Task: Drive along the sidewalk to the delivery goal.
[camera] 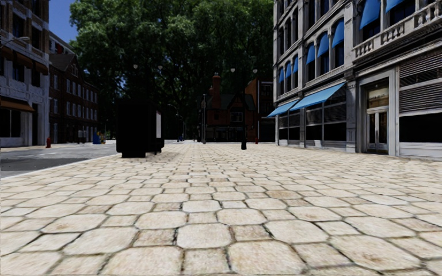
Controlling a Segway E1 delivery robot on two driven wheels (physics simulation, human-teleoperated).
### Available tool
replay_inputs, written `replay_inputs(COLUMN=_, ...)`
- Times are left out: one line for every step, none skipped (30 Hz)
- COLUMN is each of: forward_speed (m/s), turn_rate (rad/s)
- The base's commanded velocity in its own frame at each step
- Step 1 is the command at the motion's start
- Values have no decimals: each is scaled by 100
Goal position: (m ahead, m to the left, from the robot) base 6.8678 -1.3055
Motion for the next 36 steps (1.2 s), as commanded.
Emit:
replay_inputs(forward_speed=200, turn_rate=-1)
replay_inputs(forward_speed=200, turn_rate=0)
replay_inputs(forward_speed=200, turn_rate=0)
replay_inputs(forward_speed=200, turn_rate=0)
replay_inputs(forward_speed=200, turn_rate=0)
replay_inputs(forward_speed=200, turn_rate=0)
replay_inputs(forward_speed=200, turn_rate=0)
replay_inputs(forward_speed=200, turn_rate=0)
replay_inputs(forward_speed=200, turn_rate=0)
replay_inputs(forward_speed=200, turn_rate=0)
replay_inputs(forward_speed=200, turn_rate=0)
replay_inputs(forward_speed=200, turn_rate=0)
replay_inputs(forward_speed=200, turn_rate=0)
replay_inputs(forward_speed=200, turn_rate=0)
replay_inputs(forward_speed=200, turn_rate=0)
replay_inputs(forward_speed=200, turn_rate=0)
replay_inputs(forward_speed=200, turn_rate=0)
replay_inputs(forward_speed=200, turn_rate=0)
replay_inputs(forward_speed=200, turn_rate=0)
replay_inputs(forward_speed=200, turn_rate=28)
replay_inputs(forward_speed=200, turn_rate=73)
replay_inputs(forward_speed=200, turn_rate=120)
replay_inputs(forward_speed=200, turn_rate=120)
replay_inputs(forward_speed=200, turn_rate=120)
replay_inputs(forward_speed=200, turn_rate=120)
replay_inputs(forward_speed=200, turn_rate=120)
replay_inputs(forward_speed=200, turn_rate=120)
replay_inputs(forward_speed=200, turn_rate=116)
replay_inputs(forward_speed=200, turn_rate=44)
replay_inputs(forward_speed=200, turn_rate=1)
replay_inputs(forward_speed=200, turn_rate=0)
replay_inputs(forward_speed=200, turn_rate=0)
replay_inputs(forward_speed=200, turn_rate=0)
replay_inputs(forward_speed=200, turn_rate=0)
replay_inputs(forward_speed=200, turn_rate=0)
replay_inputs(forward_speed=200, turn_rate=0)
